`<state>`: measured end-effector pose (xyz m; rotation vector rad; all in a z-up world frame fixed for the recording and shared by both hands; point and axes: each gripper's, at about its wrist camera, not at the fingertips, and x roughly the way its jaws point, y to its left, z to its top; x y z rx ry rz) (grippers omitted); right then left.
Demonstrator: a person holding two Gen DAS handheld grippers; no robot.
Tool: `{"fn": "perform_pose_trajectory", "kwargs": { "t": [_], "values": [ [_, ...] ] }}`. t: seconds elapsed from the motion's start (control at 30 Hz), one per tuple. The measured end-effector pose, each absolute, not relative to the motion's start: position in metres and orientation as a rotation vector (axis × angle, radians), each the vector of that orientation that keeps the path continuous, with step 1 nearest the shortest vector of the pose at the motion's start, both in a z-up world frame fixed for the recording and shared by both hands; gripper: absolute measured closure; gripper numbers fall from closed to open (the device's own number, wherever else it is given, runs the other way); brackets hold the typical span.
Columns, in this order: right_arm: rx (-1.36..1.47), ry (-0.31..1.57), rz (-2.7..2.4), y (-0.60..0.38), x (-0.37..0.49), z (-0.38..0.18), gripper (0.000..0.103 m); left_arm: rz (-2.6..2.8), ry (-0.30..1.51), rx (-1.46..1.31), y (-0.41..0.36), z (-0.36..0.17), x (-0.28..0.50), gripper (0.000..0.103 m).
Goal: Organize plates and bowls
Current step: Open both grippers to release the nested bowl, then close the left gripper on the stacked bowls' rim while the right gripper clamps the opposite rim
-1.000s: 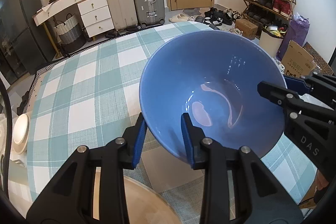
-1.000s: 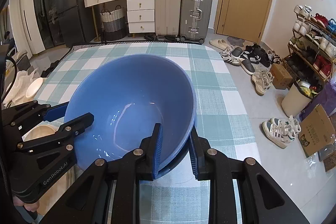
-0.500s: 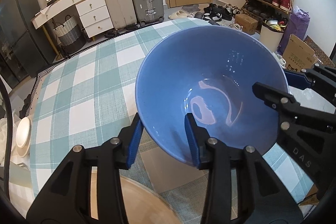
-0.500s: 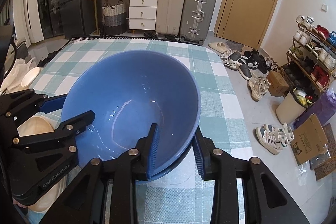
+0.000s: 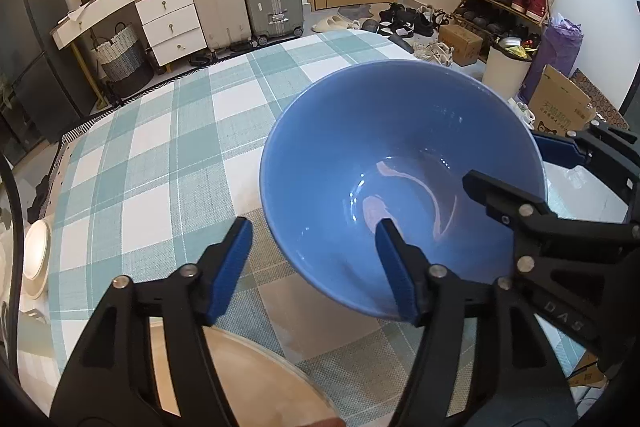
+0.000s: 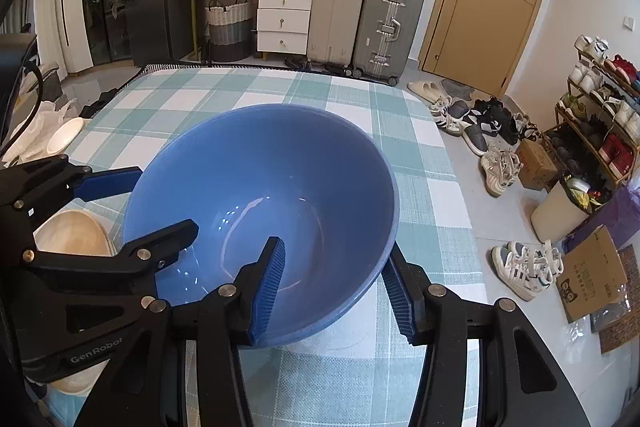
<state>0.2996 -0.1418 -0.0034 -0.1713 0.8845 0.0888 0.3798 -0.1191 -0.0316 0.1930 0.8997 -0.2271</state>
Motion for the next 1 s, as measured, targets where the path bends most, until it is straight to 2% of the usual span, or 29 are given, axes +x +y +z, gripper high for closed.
{"fn": "perform_pose_trajectory", "kwargs": {
  "t": [0.07, 0.23, 0.33, 0.4, 0.5, 0.57, 0.6, 0.63, 1.0],
  "values": [
    [-0.160, 0.882, 0.085, -0.146, 0.299, -0.003, 0.050, -0.225, 0.897, 0.188, -0.118, -0.031, 0.378, 0.030],
    [-0.144, 0.870, 0.089, -0.149, 0.297, 0.000, 0.038, -0.229, 0.892, 0.168, -0.110, -0.025, 0.374, 0.028],
    [-0.134, 0.866, 0.093, -0.152, 0.296, 0.002, 0.029, -0.240, 0.897, 0.163, -0.105, -0.024, 0.372, 0.026],
    [-0.126, 0.855, 0.091, -0.153, 0.294, 0.004, 0.020, -0.252, 0.904, 0.154, -0.101, -0.024, 0.370, 0.025],
    [-0.114, 0.842, 0.096, -0.155, 0.291, 0.009, 0.014, -0.275, 0.912, 0.114, -0.092, -0.021, 0.366, 0.023],
    [-0.106, 0.834, 0.098, -0.156, 0.289, 0.011, 0.008, -0.285, 0.908, 0.090, -0.087, -0.017, 0.363, 0.020],
    [-0.099, 0.830, 0.105, -0.156, 0.287, 0.013, 0.004, -0.285, 0.902, 0.079, -0.084, -0.015, 0.360, 0.014],
    [-0.091, 0.823, 0.110, -0.157, 0.286, 0.015, 0.003, -0.285, 0.893, 0.068, -0.081, -0.012, 0.358, 0.002],
    [-0.115, 0.774, 0.138, -0.158, 0.276, 0.034, 0.001, -0.251, 0.866, -0.023, -0.055, 0.005, 0.352, 0.002]
  ]
}}
